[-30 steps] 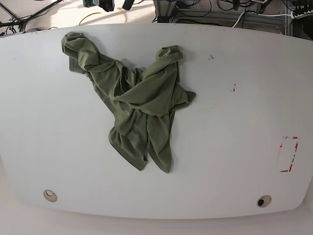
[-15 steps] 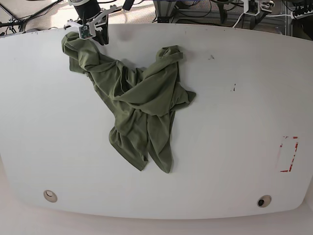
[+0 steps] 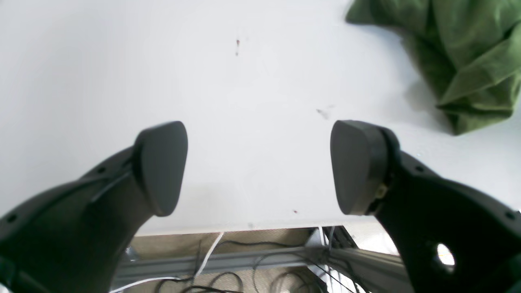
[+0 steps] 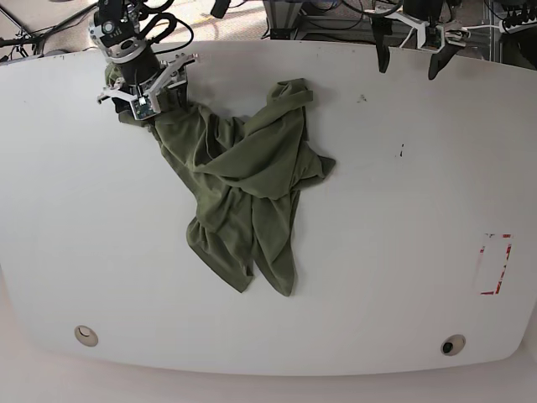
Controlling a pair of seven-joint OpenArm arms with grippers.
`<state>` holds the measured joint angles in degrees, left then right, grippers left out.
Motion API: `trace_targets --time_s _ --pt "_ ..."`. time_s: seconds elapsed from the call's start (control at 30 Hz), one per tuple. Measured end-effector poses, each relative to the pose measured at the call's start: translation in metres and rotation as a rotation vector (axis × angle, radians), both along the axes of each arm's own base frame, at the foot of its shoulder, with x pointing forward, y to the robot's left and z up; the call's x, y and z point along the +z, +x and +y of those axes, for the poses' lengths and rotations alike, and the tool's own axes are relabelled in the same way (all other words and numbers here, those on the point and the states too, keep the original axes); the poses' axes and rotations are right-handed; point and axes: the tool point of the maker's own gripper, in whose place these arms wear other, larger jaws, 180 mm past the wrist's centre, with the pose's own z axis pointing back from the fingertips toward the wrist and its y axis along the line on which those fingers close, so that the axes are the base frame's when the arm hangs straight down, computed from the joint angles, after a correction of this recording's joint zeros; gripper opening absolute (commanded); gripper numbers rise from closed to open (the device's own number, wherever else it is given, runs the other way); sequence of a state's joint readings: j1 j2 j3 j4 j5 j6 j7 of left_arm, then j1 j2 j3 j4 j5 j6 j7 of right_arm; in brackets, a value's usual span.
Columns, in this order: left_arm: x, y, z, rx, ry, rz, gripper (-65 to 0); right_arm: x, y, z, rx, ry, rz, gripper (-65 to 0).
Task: Fold the T-shirt properly
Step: 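Lower the right gripper and pinch a corner of the green T-shirt, then lower the left gripper and pinch the shirt fabric near its middle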
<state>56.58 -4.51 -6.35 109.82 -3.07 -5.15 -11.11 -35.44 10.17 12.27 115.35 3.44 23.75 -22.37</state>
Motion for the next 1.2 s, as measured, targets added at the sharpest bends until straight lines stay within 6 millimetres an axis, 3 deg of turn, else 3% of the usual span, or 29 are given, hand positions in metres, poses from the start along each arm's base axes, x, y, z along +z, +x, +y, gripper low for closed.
trace_targets --time_s 0.13,0.23,0.47,0.67,1.03,1.2 --pt "-0.012 0.004 -0.023 -0.045 -0.055 0.044 -13.8 -0.002 0.007 -0.005 0.056 -0.063 0.032 -29.3" --pt "-0.014 0.014 -0.021 -0.038 -0.043 0.044 -13.8 0.0 0.011 -0.007 0.077 -0.078 0.027 -29.3" --pt "-0.021 0.018 -0.042 -0.077 -0.082 0.08 -13.8 -0.008 -0.01 0.035 0.296 -0.025 0.08 -29.3" --pt "-0.02 0.022 -0.038 -0.068 -0.07 0.071 -13.8 -0.014 -0.008 0.058 0.316 0.033 0.084 -29.3" --pt "-0.021 0.019 -0.035 -0.116 -0.043 0.081 -13.8 -0.033 0.02 0.049 0.272 0.037 0.091 -29.3" --pt "-0.021 0.017 -0.039 -0.132 -0.051 0.084 -13.8 -0.037 0.019 0.047 0.272 0.031 0.11 -29.8"
